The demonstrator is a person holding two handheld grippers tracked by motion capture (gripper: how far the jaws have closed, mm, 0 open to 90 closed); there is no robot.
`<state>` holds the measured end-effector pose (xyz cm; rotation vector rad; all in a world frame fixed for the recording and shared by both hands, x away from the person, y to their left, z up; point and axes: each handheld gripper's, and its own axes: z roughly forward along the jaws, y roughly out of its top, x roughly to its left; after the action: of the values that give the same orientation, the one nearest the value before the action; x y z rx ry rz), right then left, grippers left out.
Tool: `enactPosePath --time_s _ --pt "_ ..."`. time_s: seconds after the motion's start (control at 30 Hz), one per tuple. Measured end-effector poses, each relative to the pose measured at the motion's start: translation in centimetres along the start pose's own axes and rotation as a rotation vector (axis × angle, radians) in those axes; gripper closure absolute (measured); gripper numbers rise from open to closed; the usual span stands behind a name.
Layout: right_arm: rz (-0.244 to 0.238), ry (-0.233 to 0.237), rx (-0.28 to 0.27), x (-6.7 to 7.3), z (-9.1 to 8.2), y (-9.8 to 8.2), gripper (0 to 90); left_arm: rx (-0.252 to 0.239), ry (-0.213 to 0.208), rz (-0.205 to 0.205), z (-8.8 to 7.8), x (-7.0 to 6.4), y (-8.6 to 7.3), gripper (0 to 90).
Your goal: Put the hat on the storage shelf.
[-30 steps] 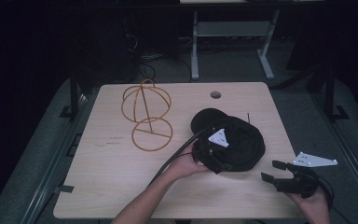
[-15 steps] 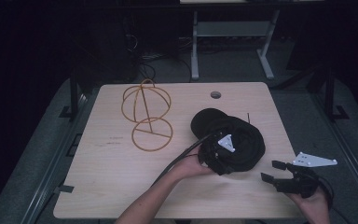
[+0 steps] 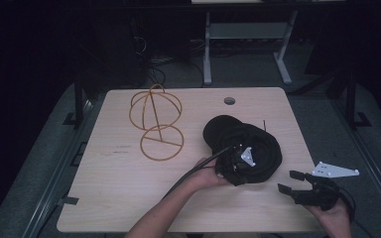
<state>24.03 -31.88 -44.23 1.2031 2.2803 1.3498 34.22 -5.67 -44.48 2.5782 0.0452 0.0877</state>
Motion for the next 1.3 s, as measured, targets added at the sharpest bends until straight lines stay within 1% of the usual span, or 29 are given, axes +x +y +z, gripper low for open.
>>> enactPosePath --time_s 0.07,0.13,0.2,0.23,0.27,0.4,0.5,0.6,0.7,0.87,0.93,0.97,1.03,1.07,1.2,1.3 --pt "-0.001 0.001 0.001 0.0 0.0 0.0 25.1 0.009 0.011 0.002 0.2 0.0 0.1 53.4" --pt "0.001 0.001 0.0 0.0 0.0 0.0 25.0 0.011 0.011 0.005 0.3 0.0 0.1 55.9" --pt "0.001 0.0 -0.001 0.0 0.0 0.0 25.0 0.011 0.005 -0.001 0.3 0.1 0.1 59.6" --pt "0.002 0.0 -0.001 0.0 0.0 0.0 25.1 0.01 0.003 -0.006 0.3 0.2 0.1 63.2" --pt "0.002 0.0 -0.001 0.1 0.0 0.0 25.0 0.007 0.003 -0.007 0.3 0.3 0.1 63.2" --pt "0.0 -0.001 -0.002 0.1 0.0 0.0 25.0 0.007 -0.014 -0.011 0.3 0.4 0.1 70.6" --pt "0.003 -0.001 -0.005 0.0 0.0 0.0 25.0 0.005 -0.019 -0.004 0.3 0.3 0.2 72.4" --pt "0.004 -0.001 -0.006 0.0 0.0 0.0 25.0 -0.004 -0.034 0.003 0.2 0.2 0.5 76.1" --pt "0.004 -0.002 -0.007 0.0 -0.1 0.0 25.0 -0.011 -0.036 0.002 0.1 0.0 0.7 77.4" --pt "0.007 -0.002 -0.012 -0.1 -0.1 0.0 25.0 -0.039 -0.05 0.001 -0.5 -0.2 1.1 78.7" --pt "0.012 -0.001 -0.014 0.0 -0.1 0.0 25.0 -0.073 -0.062 -0.007 -1.3 -0.2 1.3 78.8" --pt "0.012 -0.001 -0.014 0.0 -0.1 0.0 25.0 -0.073 -0.062 -0.007 -1.3 -0.2 1.3 78.8" --pt "0.009 -0.003 -0.018 0.0 -0.2 0.0 25.0 -0.089 -0.062 -0.008 -1.7 -0.2 1.4 78.8" --pt "0.011 -0.003 -0.019 0.0 -0.2 0.0 25.0 -0.11 -0.063 -0.019 -2.0 -0.3 1.5 78.8" --pt "0.006 -0.003 -0.03 0.0 -0.2 0.1 24.9 -0.136 -0.069 -0.013 -2.9 -0.5 1.8 78.8" --pt "0.007 -0.003 -0.037 0.1 -0.3 0.1 24.9 -0.171 -0.08 -0.023 -3.6 -0.7 2.0 78.8"
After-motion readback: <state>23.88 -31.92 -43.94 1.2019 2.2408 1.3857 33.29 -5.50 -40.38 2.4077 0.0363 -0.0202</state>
